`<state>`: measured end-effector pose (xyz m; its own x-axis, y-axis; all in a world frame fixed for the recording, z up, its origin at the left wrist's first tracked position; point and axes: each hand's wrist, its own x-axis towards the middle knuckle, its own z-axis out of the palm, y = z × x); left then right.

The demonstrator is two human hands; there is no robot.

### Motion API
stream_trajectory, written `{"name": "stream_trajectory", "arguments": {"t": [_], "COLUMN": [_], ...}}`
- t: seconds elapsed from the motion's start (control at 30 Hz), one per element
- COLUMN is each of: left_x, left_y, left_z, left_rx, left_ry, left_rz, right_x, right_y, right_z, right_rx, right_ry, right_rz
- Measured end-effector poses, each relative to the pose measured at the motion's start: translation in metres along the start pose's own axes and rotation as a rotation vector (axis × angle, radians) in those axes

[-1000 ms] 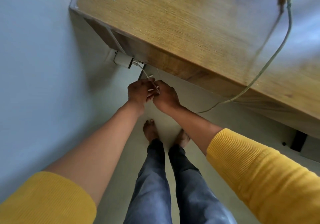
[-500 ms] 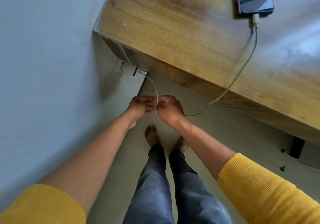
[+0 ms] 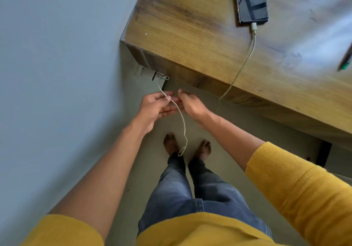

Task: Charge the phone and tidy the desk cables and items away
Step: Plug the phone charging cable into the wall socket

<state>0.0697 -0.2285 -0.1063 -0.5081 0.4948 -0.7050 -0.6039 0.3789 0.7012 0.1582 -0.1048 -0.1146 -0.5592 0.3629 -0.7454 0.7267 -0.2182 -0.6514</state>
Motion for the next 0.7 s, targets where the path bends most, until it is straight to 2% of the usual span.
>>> {"name": "stream_trajectory", "arguments": {"t": [0.2, 0.3, 0.4, 0.47, 0.53, 0.6, 0.63, 0.7], "left_x": [0.001, 0.006, 0.004, -0.008, -0.023, -0.035, -0.04, -0.045], "left_y": [0.032, 0.034, 0.027, 0.019, 0.009, 0.0, -0.002, 0.001], "left_z": [-0.003, -0.003, 0.002, 0.011, 0.021, 0.03, 0.034, 0.04], "left_rx": [-0.353, -0.448, -0.477, -0.252, 0.192, 0.477, 0.515, 0.473], "left_ry": [0.063, 0.127, 0.08, -0.027, -0.182, -0.345, -0.386, -0.352], "left_rz": [-0.08, -0.121, -0.143, -0.152, -0.105, -0.021, 0.022, 0.092], "right_x": [-0.053, -0.06, -0.062, -0.064, -0.065, -0.067, -0.068, -0.069], "right_y": [0.024, 0.031, 0.02, 0.004, -0.014, -0.031, -0.039, -0.051], "right_z": [-0.021, -0.036, -0.05, -0.054, -0.058, -0.064, -0.068, -0.075], "right_rx": [-0.02, 0.015, 0.028, 0.054, 0.107, 0.141, 0.134, 0.126], "right_ry": [-0.205, -0.228, -0.248, -0.253, -0.233, -0.205, -0.197, -0.203], "right_rz": [0.036, -0.048, -0.16, -0.221, -0.243, -0.251, -0.259, -0.281]}}
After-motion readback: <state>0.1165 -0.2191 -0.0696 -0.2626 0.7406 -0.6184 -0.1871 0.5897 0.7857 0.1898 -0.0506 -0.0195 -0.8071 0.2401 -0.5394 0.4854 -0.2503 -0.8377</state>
